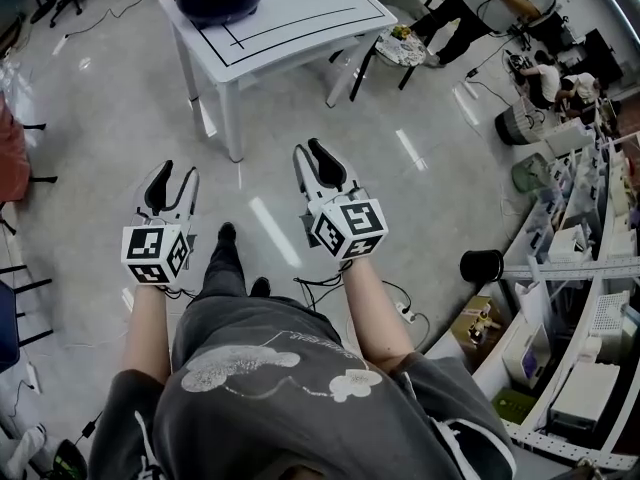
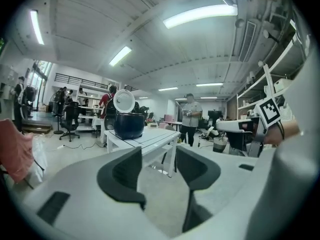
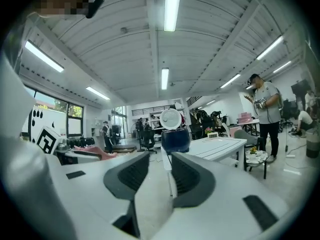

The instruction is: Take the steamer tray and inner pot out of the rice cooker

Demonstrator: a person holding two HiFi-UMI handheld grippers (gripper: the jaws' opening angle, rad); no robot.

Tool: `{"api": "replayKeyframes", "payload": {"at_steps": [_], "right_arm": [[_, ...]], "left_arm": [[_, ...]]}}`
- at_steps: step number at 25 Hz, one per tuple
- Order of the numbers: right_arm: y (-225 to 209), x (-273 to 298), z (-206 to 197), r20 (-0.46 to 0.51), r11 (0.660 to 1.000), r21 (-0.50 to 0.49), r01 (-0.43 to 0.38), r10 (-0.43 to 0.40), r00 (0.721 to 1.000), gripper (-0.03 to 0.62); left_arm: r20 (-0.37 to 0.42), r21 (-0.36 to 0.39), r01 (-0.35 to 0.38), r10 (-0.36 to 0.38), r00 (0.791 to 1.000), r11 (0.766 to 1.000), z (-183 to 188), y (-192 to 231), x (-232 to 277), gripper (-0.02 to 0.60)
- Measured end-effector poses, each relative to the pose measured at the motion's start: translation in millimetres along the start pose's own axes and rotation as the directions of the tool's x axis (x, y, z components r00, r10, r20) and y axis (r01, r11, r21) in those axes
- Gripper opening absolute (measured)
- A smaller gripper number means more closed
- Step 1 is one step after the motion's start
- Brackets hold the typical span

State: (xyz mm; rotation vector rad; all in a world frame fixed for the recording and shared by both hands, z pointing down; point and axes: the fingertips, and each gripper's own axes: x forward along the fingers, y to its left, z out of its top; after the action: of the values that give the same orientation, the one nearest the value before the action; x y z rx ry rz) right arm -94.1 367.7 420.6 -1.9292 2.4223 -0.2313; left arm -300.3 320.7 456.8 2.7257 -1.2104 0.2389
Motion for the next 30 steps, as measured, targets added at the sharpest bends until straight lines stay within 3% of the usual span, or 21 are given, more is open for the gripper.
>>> {"api": "replayKeyframes", "payload": {"at_steps": [1, 2, 5, 8, 13, 30], "right_arm": [[0, 0, 0, 0.006, 1.0, 0.012, -0.009, 0.009, 1.0, 0.195], [0, 0, -1, 0.009, 1.0, 0.026, -0.015, 0.015, 1.0, 0.252], [-5, 3, -8, -0.003, 0.998, 0.056, -0.012, 0.012, 1.0, 0.292], [-15, 5, -12, -0.018, 0.998, 0.066, 0.006, -0.004, 1.0, 0.302], [-43, 27, -12, -0.038, 0.997, 0.066, 0.034, -0.032, 0.999, 0.305], [-109, 194, 12, -0.05, 0.992, 0.111, 0.058, -0.053, 0.997, 0.305]], "left_arm": [[-0.001, -0.001, 0.015, -0.015, 1.0, 1.0, -1, -4, 1, 0.248], [-0.004, 0.001, 0.031, -0.031, 1.0, 1.0, -3, -8, 2, 0.277], [-0.015, 0.002, 0.062, -0.062, 0.998, 0.998, -9, -12, 9, 0.341], [-0.037, -0.042, 0.085, -0.087, 0.996, 0.995, -16, -13, 23, 0.38], [-0.057, -0.07, 0.081, -0.085, 0.995, 0.994, -16, 0, 59, 0.393], [-0.069, -0.056, 0.074, -0.078, 0.995, 0.996, 46, 113, 207, 0.393]]}}
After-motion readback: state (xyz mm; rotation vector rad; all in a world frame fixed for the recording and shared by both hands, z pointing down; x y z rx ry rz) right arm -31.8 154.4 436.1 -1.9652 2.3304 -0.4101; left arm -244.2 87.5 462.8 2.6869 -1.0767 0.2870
